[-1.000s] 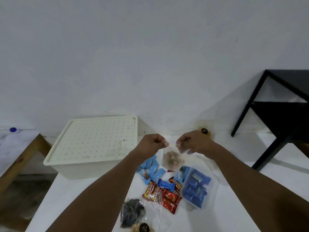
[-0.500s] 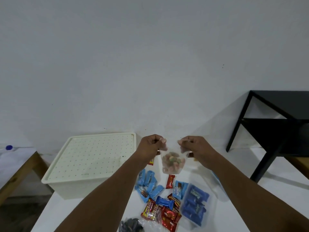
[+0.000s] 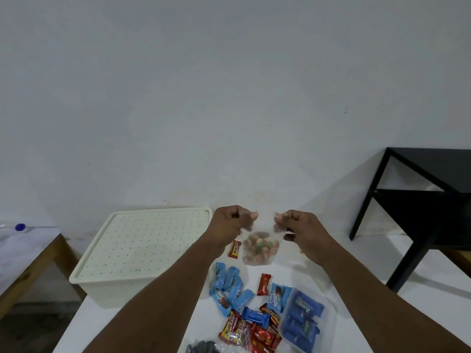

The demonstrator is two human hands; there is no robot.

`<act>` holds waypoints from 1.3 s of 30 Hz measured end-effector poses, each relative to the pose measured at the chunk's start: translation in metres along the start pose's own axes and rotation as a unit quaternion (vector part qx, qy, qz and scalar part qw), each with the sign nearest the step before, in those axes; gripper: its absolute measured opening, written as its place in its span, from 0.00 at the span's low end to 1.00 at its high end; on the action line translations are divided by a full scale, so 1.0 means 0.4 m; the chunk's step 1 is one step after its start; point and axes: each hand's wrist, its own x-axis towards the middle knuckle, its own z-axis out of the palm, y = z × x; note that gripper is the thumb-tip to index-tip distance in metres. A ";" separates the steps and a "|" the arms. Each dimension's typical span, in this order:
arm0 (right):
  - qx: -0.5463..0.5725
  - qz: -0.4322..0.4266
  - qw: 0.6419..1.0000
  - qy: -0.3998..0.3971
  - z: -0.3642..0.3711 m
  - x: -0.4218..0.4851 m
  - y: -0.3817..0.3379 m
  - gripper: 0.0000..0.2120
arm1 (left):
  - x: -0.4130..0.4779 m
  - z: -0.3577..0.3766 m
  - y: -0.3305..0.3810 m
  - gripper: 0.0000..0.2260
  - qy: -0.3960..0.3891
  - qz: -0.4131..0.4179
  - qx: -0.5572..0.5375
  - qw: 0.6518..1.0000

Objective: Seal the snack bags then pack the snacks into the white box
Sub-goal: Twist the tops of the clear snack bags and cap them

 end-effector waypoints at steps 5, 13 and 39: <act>0.040 -0.007 0.999 0.022 0.003 0.007 -0.013 0.10 | -0.003 0.001 -0.009 0.13 0.024 -0.034 -0.099 0.994; -0.036 -0.038 0.998 0.021 0.020 0.015 -0.027 0.12 | -0.007 0.013 0.010 0.10 -0.004 -0.022 -0.087 0.996; -0.077 -0.010 0.997 0.018 -0.009 0.005 -0.061 0.14 | -0.002 0.049 0.011 0.10 -0.154 -0.142 -0.105 0.972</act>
